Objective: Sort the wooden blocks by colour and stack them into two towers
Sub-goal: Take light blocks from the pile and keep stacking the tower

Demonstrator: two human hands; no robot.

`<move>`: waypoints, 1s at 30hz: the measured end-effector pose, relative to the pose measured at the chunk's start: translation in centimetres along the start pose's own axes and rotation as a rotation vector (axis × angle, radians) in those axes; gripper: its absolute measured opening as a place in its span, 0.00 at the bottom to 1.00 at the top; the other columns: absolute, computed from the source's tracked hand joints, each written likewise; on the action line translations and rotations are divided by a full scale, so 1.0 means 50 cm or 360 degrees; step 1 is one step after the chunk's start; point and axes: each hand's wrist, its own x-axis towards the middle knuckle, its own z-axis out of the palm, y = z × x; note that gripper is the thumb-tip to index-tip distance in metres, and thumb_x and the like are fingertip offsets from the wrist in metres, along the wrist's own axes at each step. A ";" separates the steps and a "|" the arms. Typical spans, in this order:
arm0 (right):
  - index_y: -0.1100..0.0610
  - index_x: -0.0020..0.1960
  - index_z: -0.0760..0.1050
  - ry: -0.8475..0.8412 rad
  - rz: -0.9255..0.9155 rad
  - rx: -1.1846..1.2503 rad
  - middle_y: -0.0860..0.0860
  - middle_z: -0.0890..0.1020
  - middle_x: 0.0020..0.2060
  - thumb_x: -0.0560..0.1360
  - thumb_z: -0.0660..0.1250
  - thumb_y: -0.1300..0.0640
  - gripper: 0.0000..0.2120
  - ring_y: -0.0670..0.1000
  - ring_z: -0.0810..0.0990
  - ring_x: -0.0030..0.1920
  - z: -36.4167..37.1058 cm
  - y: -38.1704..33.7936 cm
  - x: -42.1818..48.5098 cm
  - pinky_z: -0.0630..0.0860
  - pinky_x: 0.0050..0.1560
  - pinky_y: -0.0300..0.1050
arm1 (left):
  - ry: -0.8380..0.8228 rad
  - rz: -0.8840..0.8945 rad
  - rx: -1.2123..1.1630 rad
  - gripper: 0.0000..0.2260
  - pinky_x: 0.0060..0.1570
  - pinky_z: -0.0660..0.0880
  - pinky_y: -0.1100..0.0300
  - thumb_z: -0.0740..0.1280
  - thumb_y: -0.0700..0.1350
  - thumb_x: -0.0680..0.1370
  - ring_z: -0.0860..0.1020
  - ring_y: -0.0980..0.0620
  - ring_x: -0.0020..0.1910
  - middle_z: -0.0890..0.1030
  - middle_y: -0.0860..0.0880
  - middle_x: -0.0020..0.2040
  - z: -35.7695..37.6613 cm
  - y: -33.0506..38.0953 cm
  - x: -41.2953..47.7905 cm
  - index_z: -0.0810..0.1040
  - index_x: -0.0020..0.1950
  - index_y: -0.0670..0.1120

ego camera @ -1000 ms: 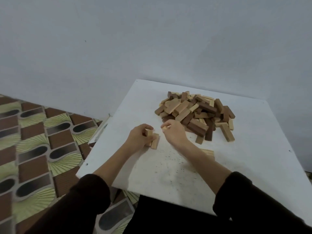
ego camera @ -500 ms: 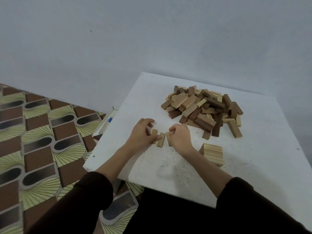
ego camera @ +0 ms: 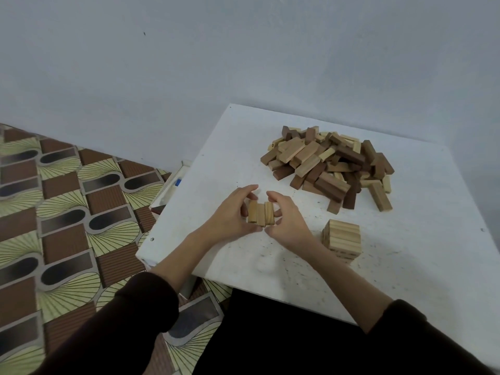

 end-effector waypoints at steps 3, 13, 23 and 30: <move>0.53 0.72 0.61 0.0001 -0.0043 -0.0041 0.50 0.67 0.65 0.70 0.70 0.63 0.34 0.53 0.69 0.60 0.004 0.008 -0.002 0.72 0.60 0.54 | 0.0010 -0.0005 -0.0067 0.38 0.39 0.70 0.71 0.79 0.38 0.64 0.71 0.58 0.37 0.75 0.49 0.56 0.003 -0.005 0.000 0.65 0.71 0.46; 0.53 0.72 0.62 0.0020 -0.0109 -0.0113 0.52 0.67 0.62 0.71 0.69 0.65 0.33 0.53 0.67 0.59 0.012 0.012 0.002 0.72 0.58 0.56 | 0.0010 -0.0005 -0.0142 0.37 0.40 0.71 0.70 0.79 0.39 0.64 0.72 0.60 0.38 0.77 0.52 0.53 0.005 -0.013 0.000 0.66 0.70 0.47; 0.49 0.74 0.57 -0.0054 -0.0105 -0.0128 0.49 0.67 0.63 0.73 0.67 0.67 0.35 0.51 0.63 0.60 0.008 0.001 0.000 0.70 0.60 0.55 | -0.0030 -0.0011 -0.0156 0.38 0.40 0.70 0.71 0.78 0.38 0.65 0.72 0.61 0.38 0.76 0.51 0.54 -0.002 -0.011 -0.001 0.66 0.71 0.47; 0.50 0.74 0.57 -0.0074 -0.0093 -0.0163 0.51 0.68 0.63 0.73 0.66 0.66 0.35 0.53 0.63 0.60 0.003 -0.014 0.002 0.68 0.62 0.54 | -0.0048 -0.0039 -0.0197 0.37 0.39 0.70 0.70 0.78 0.36 0.65 0.71 0.60 0.37 0.77 0.51 0.53 -0.006 -0.002 -0.003 0.66 0.70 0.46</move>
